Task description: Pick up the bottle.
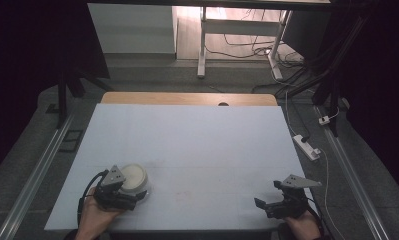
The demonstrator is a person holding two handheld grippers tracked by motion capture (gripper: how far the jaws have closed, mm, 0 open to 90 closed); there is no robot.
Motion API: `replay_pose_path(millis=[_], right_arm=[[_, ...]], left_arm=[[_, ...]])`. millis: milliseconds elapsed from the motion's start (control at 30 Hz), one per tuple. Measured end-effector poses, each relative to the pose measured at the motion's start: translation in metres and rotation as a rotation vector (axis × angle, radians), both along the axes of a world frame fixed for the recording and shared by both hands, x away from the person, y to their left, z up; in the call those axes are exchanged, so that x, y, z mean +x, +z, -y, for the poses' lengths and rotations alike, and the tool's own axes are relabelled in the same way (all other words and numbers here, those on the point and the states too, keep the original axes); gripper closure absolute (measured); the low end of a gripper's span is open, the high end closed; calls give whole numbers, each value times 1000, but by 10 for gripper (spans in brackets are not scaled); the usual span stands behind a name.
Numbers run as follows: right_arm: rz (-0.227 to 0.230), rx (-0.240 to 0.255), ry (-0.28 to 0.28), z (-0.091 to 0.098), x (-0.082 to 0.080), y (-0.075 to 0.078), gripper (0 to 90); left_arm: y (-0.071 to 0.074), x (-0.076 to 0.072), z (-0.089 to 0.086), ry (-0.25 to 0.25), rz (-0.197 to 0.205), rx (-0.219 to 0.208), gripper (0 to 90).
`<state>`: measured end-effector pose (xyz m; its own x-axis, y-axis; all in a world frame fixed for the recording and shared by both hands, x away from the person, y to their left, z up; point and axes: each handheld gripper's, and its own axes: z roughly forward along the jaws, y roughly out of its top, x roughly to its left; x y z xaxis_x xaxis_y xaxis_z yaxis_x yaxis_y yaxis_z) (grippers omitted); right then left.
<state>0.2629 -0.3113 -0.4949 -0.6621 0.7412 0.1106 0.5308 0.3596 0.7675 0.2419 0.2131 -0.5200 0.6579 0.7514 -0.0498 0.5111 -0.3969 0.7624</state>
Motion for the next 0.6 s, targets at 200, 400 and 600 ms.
replay_pose_path(millis=[200,400,600], right_arm=[[0,0,0,0,0,0,0],[0,-1,2,0,0,0,0],[0,-1,3,0,0,0,0]], left_arm=[[-1,0,-1,-12,16,-6,66],[-1,1,-1,-12,8,-3,68],[1,2,-1,-5,-11,-6,70]])
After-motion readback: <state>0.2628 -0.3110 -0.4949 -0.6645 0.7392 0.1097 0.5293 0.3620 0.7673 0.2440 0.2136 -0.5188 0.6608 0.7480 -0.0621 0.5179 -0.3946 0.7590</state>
